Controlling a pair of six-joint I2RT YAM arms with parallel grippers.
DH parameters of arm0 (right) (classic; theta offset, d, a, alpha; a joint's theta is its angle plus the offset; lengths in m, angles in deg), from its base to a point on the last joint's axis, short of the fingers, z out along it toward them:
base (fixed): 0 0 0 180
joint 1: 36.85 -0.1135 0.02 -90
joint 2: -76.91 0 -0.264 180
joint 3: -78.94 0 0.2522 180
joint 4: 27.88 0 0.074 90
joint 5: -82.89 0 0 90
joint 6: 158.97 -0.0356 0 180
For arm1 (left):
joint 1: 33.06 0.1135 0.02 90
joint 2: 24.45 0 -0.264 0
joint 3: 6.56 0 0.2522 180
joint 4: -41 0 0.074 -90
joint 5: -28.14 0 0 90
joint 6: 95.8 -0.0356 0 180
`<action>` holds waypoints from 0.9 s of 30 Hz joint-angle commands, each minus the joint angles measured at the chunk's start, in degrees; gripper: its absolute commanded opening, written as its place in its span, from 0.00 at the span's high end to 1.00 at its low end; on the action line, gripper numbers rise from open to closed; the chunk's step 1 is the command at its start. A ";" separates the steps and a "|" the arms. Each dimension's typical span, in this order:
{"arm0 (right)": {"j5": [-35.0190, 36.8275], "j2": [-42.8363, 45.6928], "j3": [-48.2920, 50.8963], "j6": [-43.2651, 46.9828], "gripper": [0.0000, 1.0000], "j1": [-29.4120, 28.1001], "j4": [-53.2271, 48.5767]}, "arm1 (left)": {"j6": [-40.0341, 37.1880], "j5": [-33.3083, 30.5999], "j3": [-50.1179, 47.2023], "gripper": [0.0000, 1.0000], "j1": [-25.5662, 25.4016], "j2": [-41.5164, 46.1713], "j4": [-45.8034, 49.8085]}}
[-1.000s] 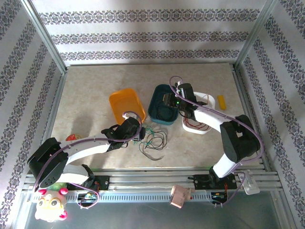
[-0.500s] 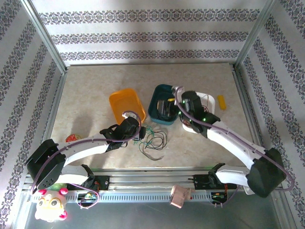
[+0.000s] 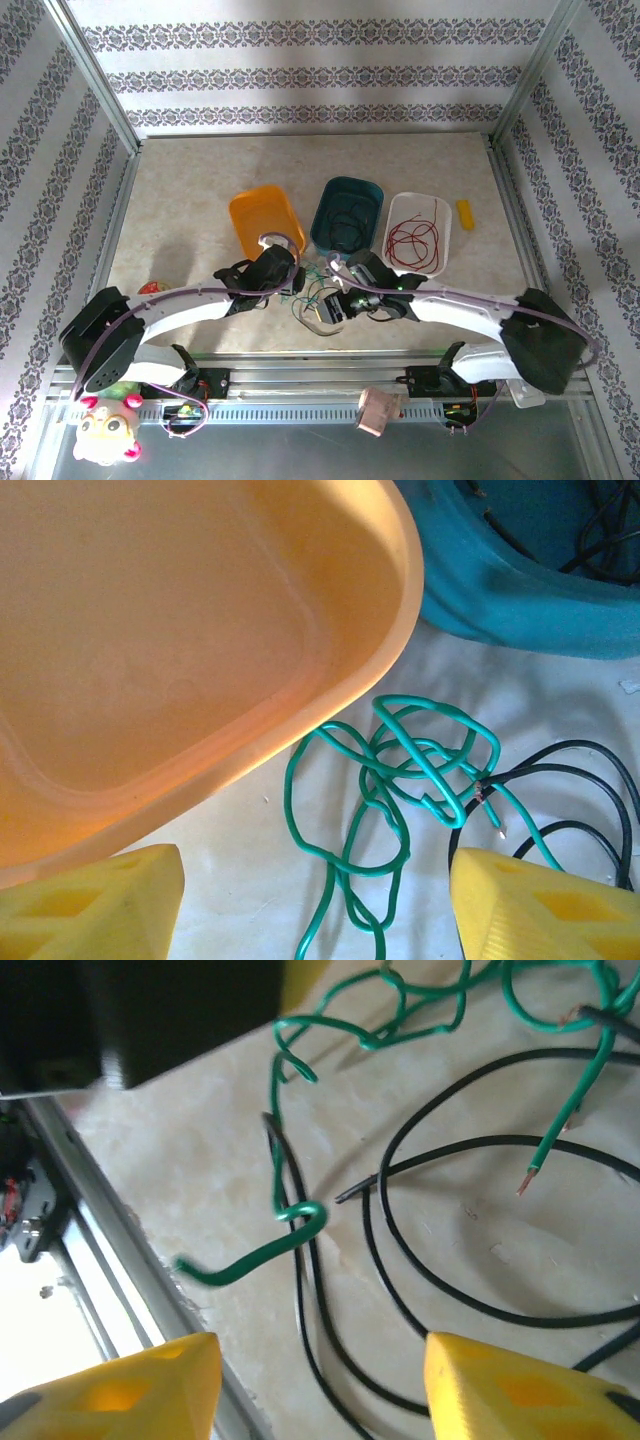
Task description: Untangle the cables
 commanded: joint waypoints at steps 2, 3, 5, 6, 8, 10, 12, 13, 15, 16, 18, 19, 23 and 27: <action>-1.27 -5.49 -3.47 1.12 0.60 -0.11 3.78 | -0.29 -0.61 1.73 0.29 -0.78 -0.91 2.29; -1.12 -6.06 -3.69 1.21 0.69 -0.07 3.88 | -0.29 -0.54 1.64 0.29 -0.78 -1.02 2.25; -0.69 -5.52 -3.80 1.49 0.87 0.33 3.79 | -0.29 -0.27 1.47 0.30 -0.78 -1.32 2.22; -0.79 -4.36 -3.71 1.65 0.91 0.67 3.60 | -0.33 -0.05 1.39 0.30 -0.78 -1.59 2.09; 0.36 -1.08 -3.40 1.85 0.96 1.34 2.49 | -0.67 0.52 1.29 0.32 -0.78 -2.23 1.89; 1.71 3.43 -3.27 2.25 0.97 2.29 0.50 | -1.35 1.23 1.43 0.35 -0.78 -2.97 1.86; 2.28 7.56 -3.27 2.32 0.97 3.64 -0.84 | -1.90 1.81 1.64 0.36 -0.78 -3.83 1.89; 2.38 9.77 -3.18 2.07 0.97 4.45 -1.29 | -2.19 2.20 1.77 0.37 -0.78 -4.49 1.81; 2.30 13.67 -3.09 1.53 0.97 5.95 -1.56 | -2.86 2.88 2.06 0.38 -0.78 -5.73 1.76; 2.46 15.33 -3.17 1.29 0.97 6.65 -1.77 | -3.26 3.13 2.20 0.39 -0.79 -6.55 1.78; 3.41 18.36 -3.64 1.11 0.97 7.76 -2.38 | -3.65 3.35 2.59 0.40 -0.77 -8.07 1.85; 4.41 20.07 -4.19 1.16 0.97 8.23 -2.80 | -3.76 3.44 2.69 0.41 -0.78 -8.74 1.89; 7.87 25.15 -6.21 0.84 0.97 10.04 -1.98 | -4.00 3.53 2.78 0.42 -0.78 -10.96 1.98; 11.27 28.78 -9.11 1.06 0.97 10.90 -0.66 | -4.33 3.77 2.77 0.43 -0.78 -12.76 1.92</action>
